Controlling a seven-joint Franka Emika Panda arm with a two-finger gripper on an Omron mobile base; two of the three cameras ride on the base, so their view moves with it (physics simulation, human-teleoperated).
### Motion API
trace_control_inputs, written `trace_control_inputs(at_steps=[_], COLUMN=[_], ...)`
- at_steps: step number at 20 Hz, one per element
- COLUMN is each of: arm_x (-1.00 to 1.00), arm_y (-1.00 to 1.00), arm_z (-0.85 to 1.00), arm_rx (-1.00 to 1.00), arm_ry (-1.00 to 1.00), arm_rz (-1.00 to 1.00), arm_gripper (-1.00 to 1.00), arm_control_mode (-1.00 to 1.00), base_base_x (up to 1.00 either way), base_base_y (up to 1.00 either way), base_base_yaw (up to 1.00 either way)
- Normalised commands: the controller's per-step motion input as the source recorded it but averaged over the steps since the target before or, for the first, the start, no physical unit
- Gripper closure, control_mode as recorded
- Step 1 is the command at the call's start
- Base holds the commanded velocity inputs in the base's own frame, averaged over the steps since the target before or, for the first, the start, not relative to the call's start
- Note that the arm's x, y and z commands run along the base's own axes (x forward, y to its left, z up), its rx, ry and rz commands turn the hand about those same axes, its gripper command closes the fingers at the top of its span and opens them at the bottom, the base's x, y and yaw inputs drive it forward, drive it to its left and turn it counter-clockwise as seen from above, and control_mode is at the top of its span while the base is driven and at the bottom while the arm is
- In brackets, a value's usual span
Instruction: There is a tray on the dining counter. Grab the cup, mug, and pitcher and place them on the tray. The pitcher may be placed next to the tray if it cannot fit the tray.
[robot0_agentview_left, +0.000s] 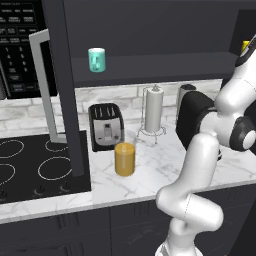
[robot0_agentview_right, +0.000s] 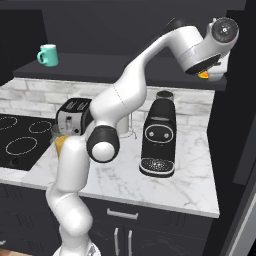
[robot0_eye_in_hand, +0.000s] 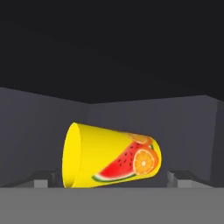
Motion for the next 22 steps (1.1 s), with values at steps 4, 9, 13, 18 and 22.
trace_control_inputs(at_steps=[4, 9, 13, 18, 22], arm_x=[0.14, 0.14, 0.10, 0.06, 0.06], arm_y=[0.06, 0.02, 0.00, 0.00, 0.00], arm_z=[-0.09, -0.05, 0.00, 0.00, 0.00], arm_rx=[-0.02, 0.00, 0.00, 0.00, 0.00], arm_ry=[0.00, 0.00, 0.01, 0.05, 0.08], arm_rz=[0.00, 0.00, 0.00, 0.00, 0.00], arm_gripper=[-1.00, -1.00, -1.00, -1.00, -1.00], arm_control_mode=[-1.00, -1.00, -1.00, -1.00, -1.00], base_base_x=[0.00, 0.00, 0.00, 0.00, 0.00], base_base_y=[0.00, 0.00, 0.00, 0.00, 0.00], base_base_yaw=[0.00, 0.00, 0.00, 0.00, 0.00])
